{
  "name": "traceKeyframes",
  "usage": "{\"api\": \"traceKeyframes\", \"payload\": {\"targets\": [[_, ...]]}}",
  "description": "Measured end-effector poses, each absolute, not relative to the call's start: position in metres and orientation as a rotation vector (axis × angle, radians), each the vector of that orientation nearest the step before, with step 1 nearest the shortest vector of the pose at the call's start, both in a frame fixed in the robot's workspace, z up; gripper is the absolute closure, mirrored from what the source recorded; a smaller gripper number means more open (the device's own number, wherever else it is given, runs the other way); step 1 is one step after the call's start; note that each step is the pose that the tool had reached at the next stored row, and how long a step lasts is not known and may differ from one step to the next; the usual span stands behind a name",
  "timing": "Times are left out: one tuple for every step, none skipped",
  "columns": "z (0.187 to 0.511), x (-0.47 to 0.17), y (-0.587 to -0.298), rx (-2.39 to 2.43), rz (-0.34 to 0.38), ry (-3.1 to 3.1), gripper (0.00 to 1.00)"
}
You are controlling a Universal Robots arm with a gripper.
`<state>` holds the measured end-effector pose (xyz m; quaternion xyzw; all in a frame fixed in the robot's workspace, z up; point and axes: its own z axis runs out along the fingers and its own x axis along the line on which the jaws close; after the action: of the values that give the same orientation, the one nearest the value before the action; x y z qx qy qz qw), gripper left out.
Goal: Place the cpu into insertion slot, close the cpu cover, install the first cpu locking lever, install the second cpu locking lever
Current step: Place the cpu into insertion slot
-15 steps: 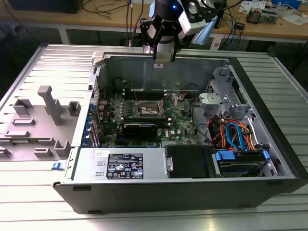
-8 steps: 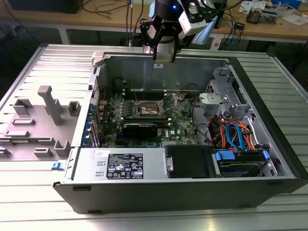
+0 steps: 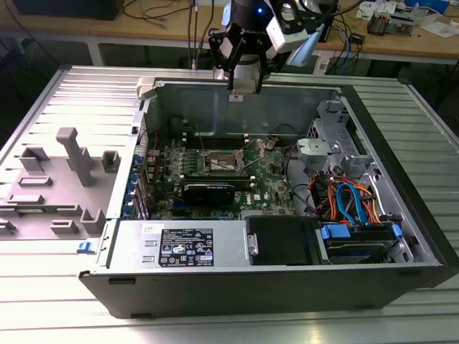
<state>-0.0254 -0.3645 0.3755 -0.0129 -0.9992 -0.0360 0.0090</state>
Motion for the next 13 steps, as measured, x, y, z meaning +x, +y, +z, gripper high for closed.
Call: {"api": "traceKeyframes", "payload": {"targets": [[0.3755,-0.0254,-0.3645,-0.040,-0.112,-3.121,0.46],[0.3754,-0.0254,-0.3645,-0.040,-0.110,-3.121,0.46],[0.3755,-0.0254,-0.3645,-0.040,-0.109,-3.122,0.46],[0.3755,-0.0254,-0.3646,-0.040,-0.108,-3.122,0.46],[0.3755,-0.0254,-0.3646,-0.040,-0.106,-3.122,0.46],[0.3755,-0.0254,-0.3647,-0.040,-0.105,-3.122,0.46],[0.3755,-0.0254,-0.3647,-0.040,-0.105,-3.122,0.46],[0.3755,-0.0254,-0.3647,-0.040,-0.104,-3.122,0.46],[0.3755,-0.0254,-0.3648,-0.040,-0.104,-3.122,0.46],[0.3755,-0.0254,-0.3648,-0.040,-0.103,-3.122,0.46],[0.3755,-0.0255,-0.3649,-0.040,-0.102,-3.122,0.46],[0.3755,-0.0255,-0.3650,-0.041,-0.102,-3.122,0.46],[0.3754,-0.0254,-0.3652,-0.040,-0.101,-3.122,0.46]]}}
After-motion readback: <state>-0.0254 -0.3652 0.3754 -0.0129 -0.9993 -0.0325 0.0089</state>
